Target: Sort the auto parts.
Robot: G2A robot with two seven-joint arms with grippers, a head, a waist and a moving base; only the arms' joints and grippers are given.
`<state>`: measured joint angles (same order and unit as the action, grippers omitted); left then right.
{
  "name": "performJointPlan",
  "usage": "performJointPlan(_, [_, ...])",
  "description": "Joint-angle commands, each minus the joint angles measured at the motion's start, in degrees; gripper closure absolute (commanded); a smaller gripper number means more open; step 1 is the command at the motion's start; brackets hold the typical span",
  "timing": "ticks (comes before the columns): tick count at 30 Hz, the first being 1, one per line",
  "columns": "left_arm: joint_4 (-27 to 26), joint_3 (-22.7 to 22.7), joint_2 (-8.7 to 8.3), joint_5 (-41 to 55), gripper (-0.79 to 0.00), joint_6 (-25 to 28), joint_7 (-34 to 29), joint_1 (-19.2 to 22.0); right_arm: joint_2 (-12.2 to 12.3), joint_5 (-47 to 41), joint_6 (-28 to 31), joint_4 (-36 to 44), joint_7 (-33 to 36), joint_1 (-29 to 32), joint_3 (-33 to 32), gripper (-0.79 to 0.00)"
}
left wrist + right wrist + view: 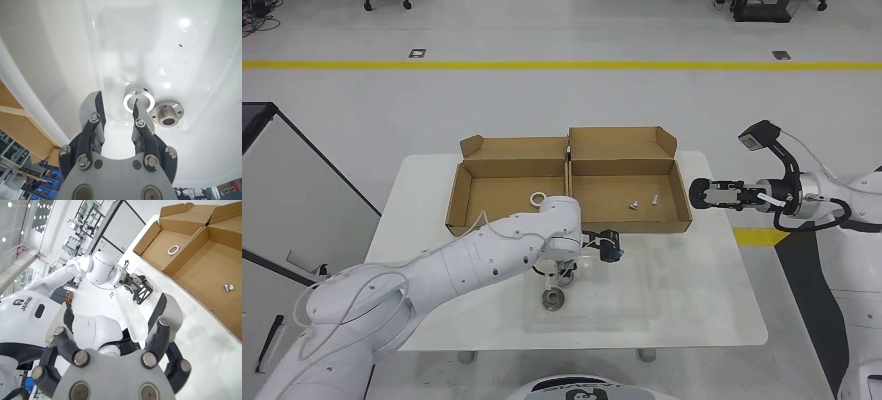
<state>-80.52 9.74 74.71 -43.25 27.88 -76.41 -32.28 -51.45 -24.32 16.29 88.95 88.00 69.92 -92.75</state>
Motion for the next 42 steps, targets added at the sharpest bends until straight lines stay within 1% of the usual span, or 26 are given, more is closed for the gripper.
performJointPlan(1, [0.0, 0.0, -0.08, -0.3, -0.323, -0.1, -0.1, -0.2, 0.0, 0.0, 0.0, 0.0, 0.0, 0.0, 0.0, -0.785])
performJointPlan(8, [-0.5, 0.0, 0.46, -1.7, -0.329, 0.9, 0.9, -1.9, 0.0, 0.0, 0.0, 0.0, 0.0, 0.0, 0.0, -0.785])
performJointPlan(15, [-1.1, 0.0, 0.74, -1.4, -0.336, 3.4, 3.4, -2.7, 0.0, 0.0, 0.0, 0.0, 0.0, 0.0, 0.0, -0.785])
performJointPlan(21, [0.1, 0.0, 0.66, 0.1, -0.329, 3.2, 3.1, -1.8, 0.0, 0.0, 0.0, 0.0, 0.0, 0.0, 0.0, -0.785])
performJointPlan(27, [0.3, 0.0, 0.8, 0.8, -0.289, 3.1, 3.1, -1.9, 0.0, 0.0, 0.0, 0.0, 0.0, 0.0, 0.0, -0.785])
performJointPlan(36, [1.4, 0.0, 1.16, 0.2, -0.289, 3.3, 3.3, -2.3, 0.0, 0.0, 0.0, 0.0, 0.0, 0.0, 0.0, -0.785])
performJointPlan(42, [1.6, 0.0, 1.21, 0.5, -0.283, 3.4, 3.4, -1.9, 0.0, 0.0, 0.0, 0.0, 0.0, 0.0, 0.0, -0.785])
